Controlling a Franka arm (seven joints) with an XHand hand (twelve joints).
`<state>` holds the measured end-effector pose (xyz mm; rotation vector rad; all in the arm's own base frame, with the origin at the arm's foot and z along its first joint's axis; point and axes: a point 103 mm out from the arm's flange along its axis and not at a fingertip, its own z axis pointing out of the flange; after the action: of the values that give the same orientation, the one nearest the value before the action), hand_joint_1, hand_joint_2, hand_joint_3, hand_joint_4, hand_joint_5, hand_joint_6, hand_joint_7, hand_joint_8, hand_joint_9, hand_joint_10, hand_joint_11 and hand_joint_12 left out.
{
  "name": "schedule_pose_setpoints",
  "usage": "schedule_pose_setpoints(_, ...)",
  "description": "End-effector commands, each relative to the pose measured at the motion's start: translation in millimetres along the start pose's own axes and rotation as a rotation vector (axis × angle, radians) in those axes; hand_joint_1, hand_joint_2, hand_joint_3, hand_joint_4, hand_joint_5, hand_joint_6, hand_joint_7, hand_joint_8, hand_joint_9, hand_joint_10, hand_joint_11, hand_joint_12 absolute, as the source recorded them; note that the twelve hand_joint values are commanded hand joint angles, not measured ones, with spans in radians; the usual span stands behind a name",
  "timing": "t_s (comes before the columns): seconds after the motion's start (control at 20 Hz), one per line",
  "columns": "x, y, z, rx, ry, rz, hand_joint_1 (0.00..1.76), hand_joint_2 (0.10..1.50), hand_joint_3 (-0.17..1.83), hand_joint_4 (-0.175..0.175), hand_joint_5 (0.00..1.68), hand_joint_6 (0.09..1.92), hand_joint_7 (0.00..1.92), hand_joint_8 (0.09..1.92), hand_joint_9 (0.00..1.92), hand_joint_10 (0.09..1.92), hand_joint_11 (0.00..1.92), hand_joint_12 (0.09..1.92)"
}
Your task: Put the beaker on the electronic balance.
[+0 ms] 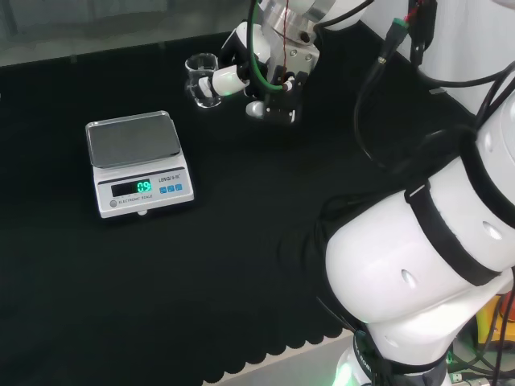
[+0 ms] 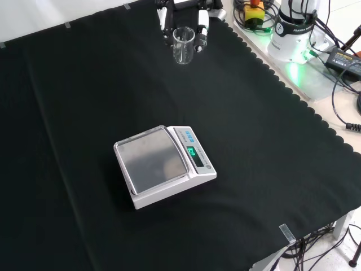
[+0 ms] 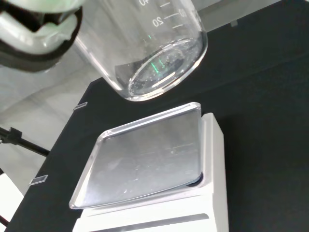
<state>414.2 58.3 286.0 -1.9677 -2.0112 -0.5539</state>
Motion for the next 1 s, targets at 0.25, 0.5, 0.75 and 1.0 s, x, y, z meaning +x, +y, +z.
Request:
schedule_pose_setpoints(0.25, 16.0, -5.7, 1.8, 0.009, 0.001, -0.002, 1.2, 0.52, 0.93, -0.175, 1.28, 0.8, 1.64, 0.84, 1.78, 0.67, 1.67, 0.7)
schedule_pose_setpoints(0.5, 20.1, -3.7, -0.8, 0.008, 0.003, 0.027, 1.2, 0.52, 0.93, -0.175, 1.28, 0.81, 1.64, 0.84, 1.77, 0.67, 1.67, 0.7)
schedule_pose_setpoints(0.75, 40.9, 0.2, 6.0, -0.042, -0.016, 0.078, 1.2, 0.51, 0.94, -0.175, 1.28, 0.81, 1.64, 0.84, 1.77, 0.68, 1.67, 0.7)
schedule_pose_setpoints(1.0, 64.8, 18.7, 29.2, -0.001, -0.062, 0.04, 1.2, 0.51, 0.94, -0.175, 1.28, 0.81, 1.64, 0.84, 1.77, 0.68, 1.66, 0.7)
